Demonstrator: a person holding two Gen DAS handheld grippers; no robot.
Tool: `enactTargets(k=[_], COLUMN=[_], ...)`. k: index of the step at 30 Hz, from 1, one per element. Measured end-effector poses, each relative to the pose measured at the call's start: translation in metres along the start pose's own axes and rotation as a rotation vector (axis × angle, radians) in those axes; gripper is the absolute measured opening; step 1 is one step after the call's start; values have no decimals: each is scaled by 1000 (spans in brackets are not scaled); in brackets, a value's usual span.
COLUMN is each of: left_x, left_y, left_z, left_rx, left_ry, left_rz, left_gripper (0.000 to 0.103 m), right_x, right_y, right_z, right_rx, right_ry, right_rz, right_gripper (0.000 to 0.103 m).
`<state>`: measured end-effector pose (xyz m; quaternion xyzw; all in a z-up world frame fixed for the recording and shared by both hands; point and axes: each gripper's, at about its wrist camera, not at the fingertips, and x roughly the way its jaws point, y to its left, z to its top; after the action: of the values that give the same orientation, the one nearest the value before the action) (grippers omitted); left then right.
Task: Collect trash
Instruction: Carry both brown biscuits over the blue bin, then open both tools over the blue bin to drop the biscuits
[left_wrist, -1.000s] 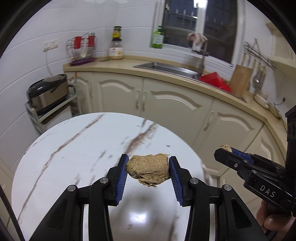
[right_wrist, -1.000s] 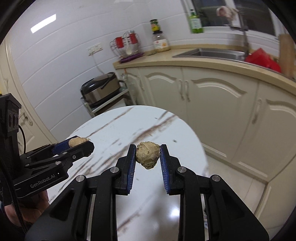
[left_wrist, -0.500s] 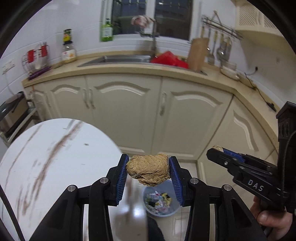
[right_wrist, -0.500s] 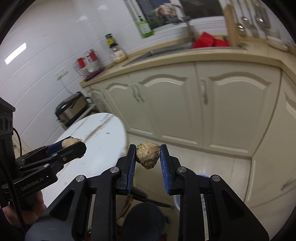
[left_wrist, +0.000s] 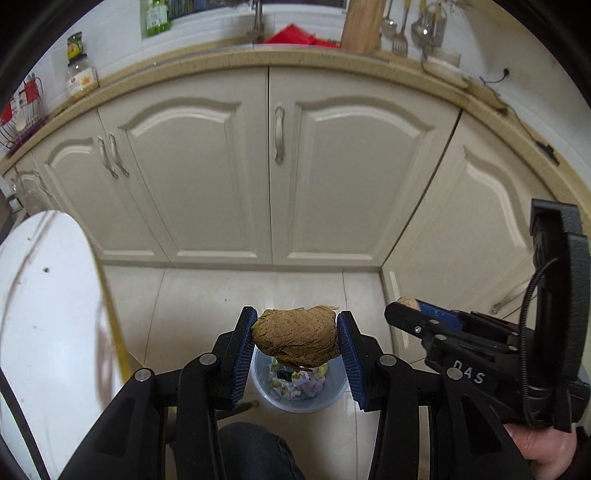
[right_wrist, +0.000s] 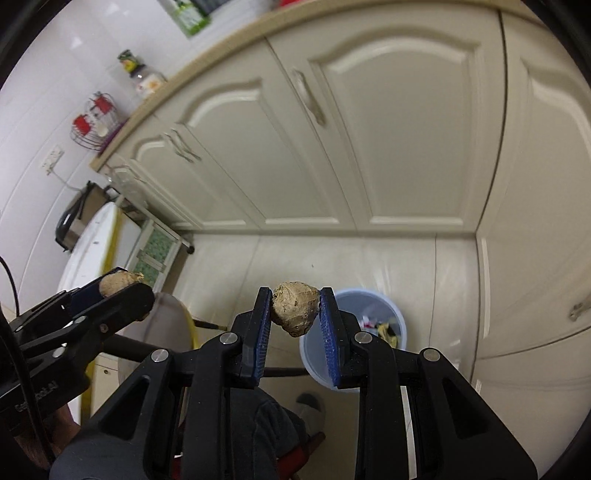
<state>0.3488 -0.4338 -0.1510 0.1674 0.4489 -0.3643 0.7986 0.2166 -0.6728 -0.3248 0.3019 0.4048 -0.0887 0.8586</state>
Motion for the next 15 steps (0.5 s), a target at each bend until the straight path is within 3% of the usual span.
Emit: enactTargets(k=[11,12,13,14,15], left_x=[92,95,96,95,94], left_y=[-9,-9,-9,-9,-9], left_z=[29,29,31,31,31], left_rx=[-24,-25,-25,-26,-30], left_ry=[133,133,129,123,112], left_rz=[-8,-5,2,12,23], left_gripper=[42,47,52,66,74], right_x=[72,75,78,79,80], right_y=[-37,-40,-43,-44,-46], right_z=[-5,-4,-4,-2,-3], right_rx=[78,89,100,107,117], right_ry=[131,135,140,141,138], right_rz=[-23,-27,-23,-21,-19], right_gripper=[27,31,45,63,68])
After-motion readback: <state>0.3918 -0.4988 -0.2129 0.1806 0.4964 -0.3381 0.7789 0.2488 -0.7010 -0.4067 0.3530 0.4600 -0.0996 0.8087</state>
